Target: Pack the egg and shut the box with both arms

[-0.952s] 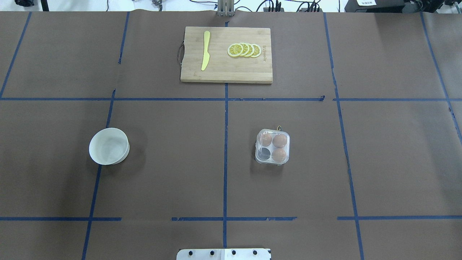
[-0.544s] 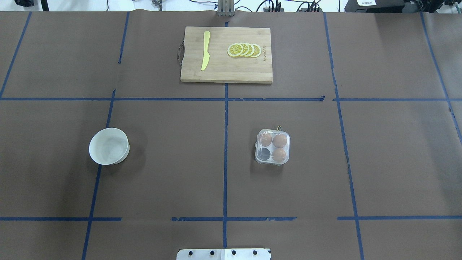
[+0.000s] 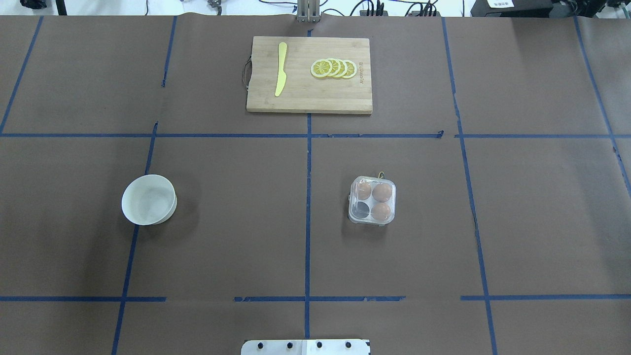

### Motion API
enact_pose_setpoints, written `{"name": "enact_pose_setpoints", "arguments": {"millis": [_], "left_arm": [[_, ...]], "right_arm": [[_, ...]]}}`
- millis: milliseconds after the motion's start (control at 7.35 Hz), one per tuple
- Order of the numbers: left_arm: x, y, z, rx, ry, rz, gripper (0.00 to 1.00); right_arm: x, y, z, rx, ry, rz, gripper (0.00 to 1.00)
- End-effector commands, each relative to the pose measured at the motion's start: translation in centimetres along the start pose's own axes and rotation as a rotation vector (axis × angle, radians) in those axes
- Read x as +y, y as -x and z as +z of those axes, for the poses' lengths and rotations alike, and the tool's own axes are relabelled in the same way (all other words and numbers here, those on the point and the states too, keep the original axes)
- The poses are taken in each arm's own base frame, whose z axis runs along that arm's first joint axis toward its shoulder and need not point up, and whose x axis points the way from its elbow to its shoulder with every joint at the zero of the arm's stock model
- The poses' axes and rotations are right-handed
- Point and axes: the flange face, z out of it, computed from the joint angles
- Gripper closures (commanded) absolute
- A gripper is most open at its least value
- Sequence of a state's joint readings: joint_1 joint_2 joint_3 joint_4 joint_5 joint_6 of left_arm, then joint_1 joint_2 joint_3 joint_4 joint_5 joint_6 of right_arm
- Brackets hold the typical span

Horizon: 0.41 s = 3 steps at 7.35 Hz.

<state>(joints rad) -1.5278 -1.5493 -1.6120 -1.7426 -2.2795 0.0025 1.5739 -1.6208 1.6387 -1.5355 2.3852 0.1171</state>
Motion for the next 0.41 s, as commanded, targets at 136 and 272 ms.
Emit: {"name": "enact_pose_setpoints", "arguments": {"millis": [136, 272], "left_arm": [[-0.1, -0.08, -0.1, 0.0, -0.001, 0.002, 0.0], [-0.09, -0.05, -0.06, 0.0, -0.001, 0.002, 0.0]], "right_arm": [[0.04, -0.09, 0.08, 0.0, 0.002, 0.0, 0.0], [0.04, -0.16, 0.14, 0.002, 0.003, 0.001, 0.0]]}}
